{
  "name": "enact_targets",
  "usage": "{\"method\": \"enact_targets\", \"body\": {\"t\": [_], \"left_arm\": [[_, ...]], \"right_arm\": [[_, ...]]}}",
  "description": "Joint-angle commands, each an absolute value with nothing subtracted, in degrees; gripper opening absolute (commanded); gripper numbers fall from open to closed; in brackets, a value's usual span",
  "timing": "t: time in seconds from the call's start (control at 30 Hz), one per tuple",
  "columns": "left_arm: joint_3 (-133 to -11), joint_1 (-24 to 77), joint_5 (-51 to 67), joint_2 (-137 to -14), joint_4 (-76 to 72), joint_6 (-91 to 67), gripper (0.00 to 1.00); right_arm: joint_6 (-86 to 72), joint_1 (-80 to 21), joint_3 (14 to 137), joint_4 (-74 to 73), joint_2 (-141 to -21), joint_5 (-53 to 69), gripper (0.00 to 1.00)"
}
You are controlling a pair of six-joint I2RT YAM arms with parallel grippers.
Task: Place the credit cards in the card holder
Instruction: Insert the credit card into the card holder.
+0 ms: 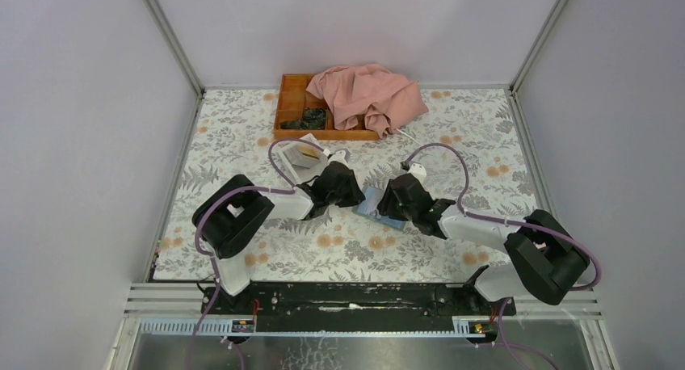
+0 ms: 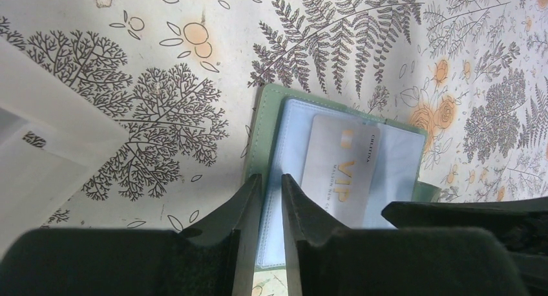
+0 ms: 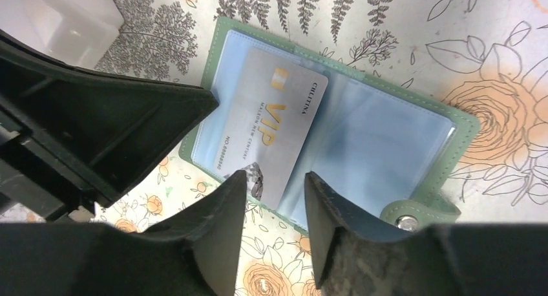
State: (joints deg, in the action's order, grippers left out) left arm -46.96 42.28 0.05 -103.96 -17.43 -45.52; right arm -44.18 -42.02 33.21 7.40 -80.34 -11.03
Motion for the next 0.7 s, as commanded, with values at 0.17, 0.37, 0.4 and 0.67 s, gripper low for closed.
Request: {"method": "enact_targets", "body": {"t": [0.17,0.37,0.4,0.67], "left_arm": [[-44.6,43.0,-1.2,-109.4,-10.6,-44.6,0.25],[-44.5,43.0,-1.1,-109.4,-10.6,-44.6,0.25],[-44.5,43.0,-1.1,-109.5,-10.6,-44.7,0.25],[-44.3,43.0,-1.1,-109.6,-10.5,-44.4,0.24]], "right_arm": [[-43.2,-42.5,34.2,4.0,-79.6,-16.2,0.24],[-43.5,-42.4,34.4,4.3,-81.9,-16.8,0.12],[-43.6,-42.5,34.4,4.5,-82.2,-16.9,0.11],[-43.3,-42.5,35.9,5.2,-84.9,-16.4,0.09]]}}
